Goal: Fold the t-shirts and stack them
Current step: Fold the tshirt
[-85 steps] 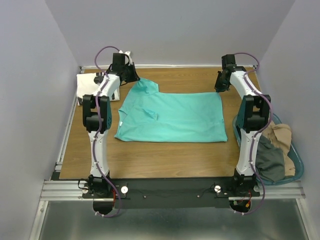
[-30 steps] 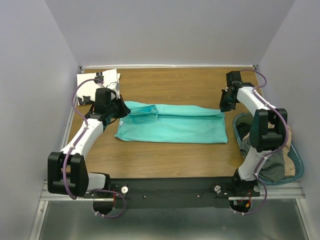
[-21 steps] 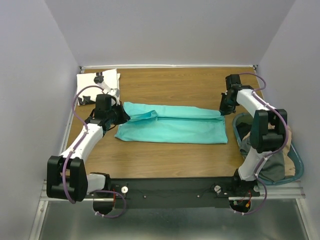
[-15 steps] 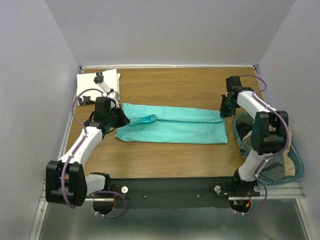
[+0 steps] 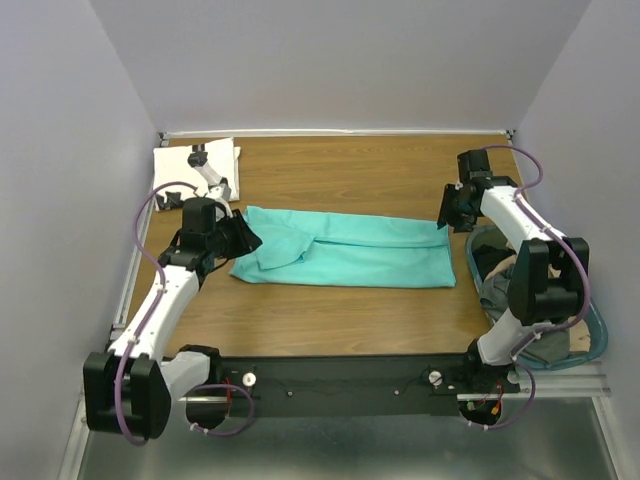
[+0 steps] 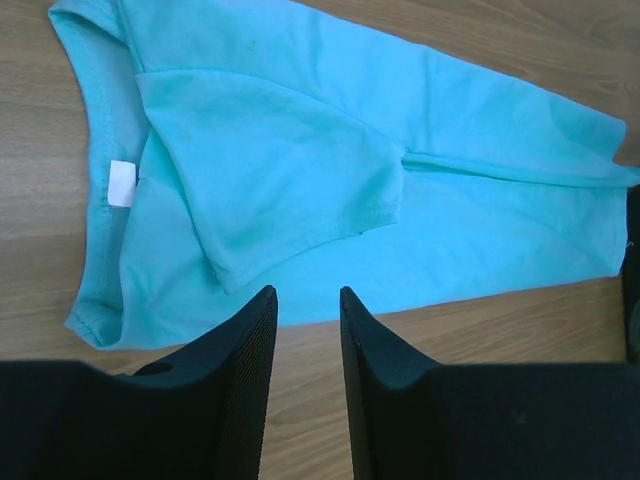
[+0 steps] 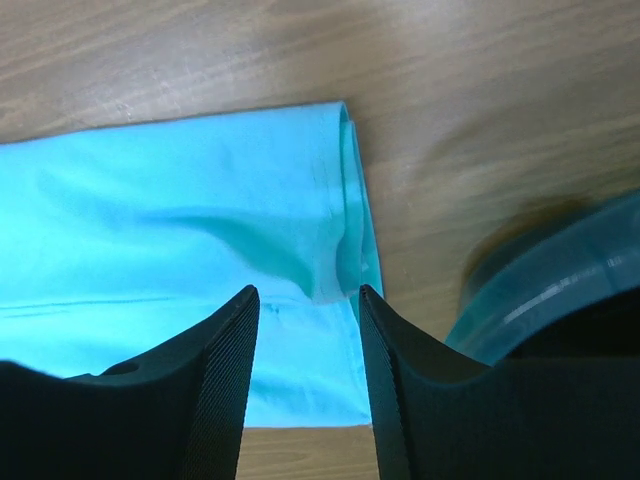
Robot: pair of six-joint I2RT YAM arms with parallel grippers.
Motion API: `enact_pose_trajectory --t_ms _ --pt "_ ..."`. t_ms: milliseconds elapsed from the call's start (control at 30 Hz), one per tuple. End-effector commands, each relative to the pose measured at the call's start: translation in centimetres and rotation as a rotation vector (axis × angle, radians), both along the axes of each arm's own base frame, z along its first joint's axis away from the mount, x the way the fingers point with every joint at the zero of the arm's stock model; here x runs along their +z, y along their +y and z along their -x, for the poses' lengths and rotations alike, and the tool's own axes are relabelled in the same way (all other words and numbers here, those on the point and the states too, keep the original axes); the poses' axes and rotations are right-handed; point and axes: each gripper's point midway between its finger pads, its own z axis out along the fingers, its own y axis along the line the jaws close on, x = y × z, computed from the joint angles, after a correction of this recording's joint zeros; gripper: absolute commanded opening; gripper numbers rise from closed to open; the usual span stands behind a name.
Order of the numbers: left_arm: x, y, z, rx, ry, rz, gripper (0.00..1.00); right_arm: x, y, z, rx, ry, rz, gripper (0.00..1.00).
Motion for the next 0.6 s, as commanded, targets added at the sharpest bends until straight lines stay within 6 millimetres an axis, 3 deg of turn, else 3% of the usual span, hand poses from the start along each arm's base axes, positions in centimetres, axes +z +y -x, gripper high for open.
enact_pose_trajectory --t_ms 0,33,67,200,300,400,567 --pt "-1.8 -0.4 -1.4 -0.005 0.065 -0.004 0.39 -0.2 1.0 -1.9 0.026 -0.008 -0.035 0.50" --pt "-1.2 -0.4 -2.4 0.002 0.049 -0.011 0.39 -0.2 1.2 -2.2 0.029 -0.011 -0.041 0.47" --pt "-2.1 -0.4 -2.9 0.002 0.079 -0.020 0.39 -0.3 1.4 -2.7 0.035 -0.010 -0.050 0.46" --pt "-2.2 -0.5 -5.3 0.009 0.086 -0.027 0.39 -1.1 2.4 -2.9 0.062 0.009 -0.096 0.38" --pt "-3.0 -0.7 -6.2 0.005 0.104 -0.027 0.35 -2.2 3.0 -2.4 0.073 0.041 -0.113 0.22" --pt "-4.3 -0.7 -6.5 0.002 0.140 -0.037 0.34 -3.1 3.2 -1.4 0.068 0.071 -0.121 0.13" --pt "-6.6 -0.4 -5.5 -0.015 0.201 -0.067 0.34 -3.9 3.5 0.4 0.062 0.104 -0.121 0.08"
